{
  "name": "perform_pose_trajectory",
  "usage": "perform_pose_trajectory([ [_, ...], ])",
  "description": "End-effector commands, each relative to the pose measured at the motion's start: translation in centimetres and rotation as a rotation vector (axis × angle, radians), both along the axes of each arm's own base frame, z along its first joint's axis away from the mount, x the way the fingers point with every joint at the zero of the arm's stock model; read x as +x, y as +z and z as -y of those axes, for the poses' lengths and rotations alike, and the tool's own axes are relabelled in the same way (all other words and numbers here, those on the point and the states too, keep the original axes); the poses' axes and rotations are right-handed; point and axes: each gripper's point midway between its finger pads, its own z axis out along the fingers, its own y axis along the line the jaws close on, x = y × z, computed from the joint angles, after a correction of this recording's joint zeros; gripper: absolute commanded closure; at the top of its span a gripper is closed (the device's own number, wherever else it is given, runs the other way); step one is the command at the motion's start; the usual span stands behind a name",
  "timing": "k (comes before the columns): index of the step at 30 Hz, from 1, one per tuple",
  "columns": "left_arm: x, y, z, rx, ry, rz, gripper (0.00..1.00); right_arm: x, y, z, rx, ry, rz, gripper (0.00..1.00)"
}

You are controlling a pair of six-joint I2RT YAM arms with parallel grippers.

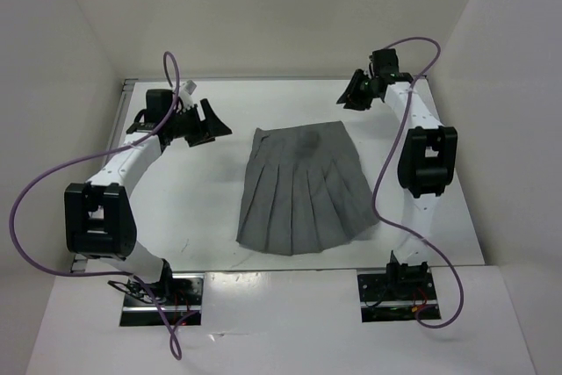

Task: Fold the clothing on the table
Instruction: Flatten the skirt out

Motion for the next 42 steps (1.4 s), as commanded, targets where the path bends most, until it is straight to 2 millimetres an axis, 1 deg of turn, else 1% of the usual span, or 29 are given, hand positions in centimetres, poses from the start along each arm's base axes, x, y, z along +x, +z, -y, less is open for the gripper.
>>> perform_pose_trajectory([
  [1,0.6,2.2,0.3,-0.017,-0.019,0.066,0.2,3.1,7.2,1.3,-0.011,-0.07,0.168,0.61],
  [4,0.8,2.4,0.3,-0.017,-0.019,0.078,0.2,2.0,10.3,-0.2,-0.073,-0.034,0.239,0.56],
  [5,0.9,2.1,0.8,-0.012,-0.036,0.082,0.2,0.4,10.9,-1.8,-0.103,0.011,0.244,0.51],
  [6,1.1,1.2,1.0,0.005,-0.043,0.072,0.2,-0.4,10.9,-2.6,-0.119,0.036,0.239,0.51],
  [7,1.4,0.5,1.5,0.012,-0.061,0.061,0.2,-1.5,9.8,-3.5,-0.131,0.068,0.206,0.51],
  [8,1.7,0.3,1.8,0.031,-0.085,0.07,0.21,-3.0,9.6,-5.5,-0.127,0.125,0.194,0.51],
  [9,1.9,-1.4,2.7,0.043,-0.117,0.033,0.21,-4.4,6.9,-6.1,-0.137,0.15,0.119,0.51],
  [10,2.2,-2.0,3.1,0.055,-0.137,0.023,0.21,-5.4,6.1,-6.9,-0.139,0.17,0.099,0.51],
  [11,2.9,-1.7,3.5,0.073,-0.154,0.032,0.21,-6.6,4.4,-8.2,-0.153,0.201,0.06,0.51],
  [12,3.3,-2.4,4.2,0.11,-0.184,0.041,0.21,-7.3,4.3,-8.4,-0.155,0.194,0.063,0.51],
  [13,4.1,-3.9,4.4,0.135,-0.183,0.021,0.21,-8.8,1.8,-8.5,-0.162,0.201,0.002,0.52],
  [15,5.5,-4.8,4.8,0.179,-0.18,0.028,0.21,-10.9,-0.3,-8.8,-0.141,0.211,-0.059,0.52],
  [19,7.7,-4.7,6.4,0.26,-0.206,0.119,0.21,-13.0,-1.2,-8.6,-0.113,0.21,-0.077,0.54],
  [20,8.1,-5.5,6.7,0.319,-0.21,0.132,0.21,-13.6,-1.3,-8.4,-0.109,0.204,-0.085,0.54],
  [22,9.2,-5.6,7.0,0.386,-0.196,0.159,0.21,-13.8,-0.9,-8.1,-0.117,0.194,-0.074,0.54],
  [23,9.7,-6.9,6.6,0.451,-0.176,0.146,0.21,-14.1,-1.0,-7.7,-0.13,0.186,-0.081,0.54],
  [24,9.8,-7.2,7.3,0.474,-0.177,0.149,0.21,-14.1,-1.0,-7.7,-0.13,0.186,-0.081,0.54],
  [26,10.2,-8.4,7.2,0.545,-0.157,0.145,0.22,-14.5,-1.1,-7.4,-0.139,0.181,-0.089,0.54],
  [27,10.4,-8.4,8.1,0.569,-0.169,0.168,0.24,-14.7,-1.2,-7.4,-0.141,0.181,-0.098,0.54],
  [30,10.6,-10.0,8.4,0.669,-0.169,0.178,0.27,-14.8,-1.0,-7.1,-0.153,0.182,-0.093,0.54],
  [31,10.6,-10.1,9.3,0.699,-0.19,0.197,0.31,-14.8,-1.0,-7.1,-0.153,0.182,-0.093,0.54],
  [32,10.5,-11.2,9.4,0.726,-0.189,0.182,0.31,-14.8,-1.0,-7.1,-0.153,0.182,-0.093,0.54],
  [33,10.9,-11.1,9.1,0.773,-0.163,0.192,0.33,-14.8,-1.1,-6.7,-0.155,0.174,-0.103,0.54],
  [34,11.0,-11.1,9.8,0.791,-0.159,0.203,0.35,-14.8,-1.1,-6.7,-0.16,0.182,-0.099,0.54],
  [35,10.9,-11.7,9.8,0.818,-0.161,0.199,0.35,-15.0,-1.2,-6.6,-0.162,0.182,-0.108,0.54],
  [37,11.2,-11.4,9.9,0.844,-0.137,0.214,0.37,-14.8,-0.9,-6.7,-0.161,0.182,-0.099,0.54],
  [38,11.2,-11.8,10.4,0.852,-0.139,0.219,0.41,-14.8,-0.9,-6.7,-0.161,0.182,-0.099,0.54],
  [39,11.5,-11.3,10.3,0.859,-0.122,0.229,0.42,-14.7,-0.9,-6.3,-0.165,0.179,-0.096,0.54],
  [42,11.8,-11.8,10.1,0.922,-0.079,0.232,0.49,-14.7,-0.9,-6.3,-0.165,0.179,-0.096,0.54],
])
